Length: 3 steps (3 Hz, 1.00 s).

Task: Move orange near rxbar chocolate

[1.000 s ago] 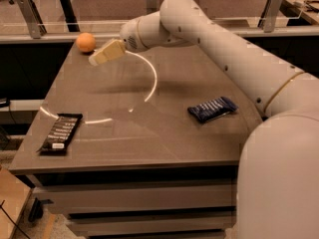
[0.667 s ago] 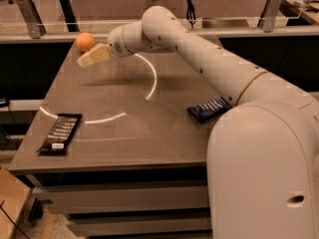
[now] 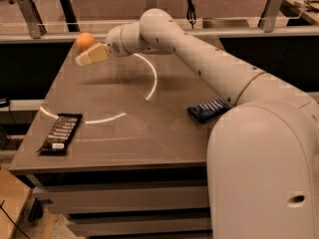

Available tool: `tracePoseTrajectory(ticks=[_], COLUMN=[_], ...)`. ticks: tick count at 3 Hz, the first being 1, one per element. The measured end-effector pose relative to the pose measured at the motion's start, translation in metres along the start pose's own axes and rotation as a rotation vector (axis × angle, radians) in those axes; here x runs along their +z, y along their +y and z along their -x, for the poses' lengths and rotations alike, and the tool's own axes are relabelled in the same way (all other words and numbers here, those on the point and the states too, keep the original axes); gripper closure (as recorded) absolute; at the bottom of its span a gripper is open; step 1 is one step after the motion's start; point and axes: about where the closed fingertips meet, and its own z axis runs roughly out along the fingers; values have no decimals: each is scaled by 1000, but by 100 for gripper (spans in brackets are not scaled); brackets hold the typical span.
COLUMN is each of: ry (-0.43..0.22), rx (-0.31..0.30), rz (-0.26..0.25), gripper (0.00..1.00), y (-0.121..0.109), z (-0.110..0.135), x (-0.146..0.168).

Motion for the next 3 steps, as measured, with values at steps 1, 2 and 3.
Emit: tracePoseTrajectory(ticks=[1,2,3], ry=[-25,-36,-53], rx=[-27,-45,-51], rz=[-24,-33,-28], gripper=[0,0,0], y=[-9,-18,-23], z=[4,7,12], x=[16,34,52])
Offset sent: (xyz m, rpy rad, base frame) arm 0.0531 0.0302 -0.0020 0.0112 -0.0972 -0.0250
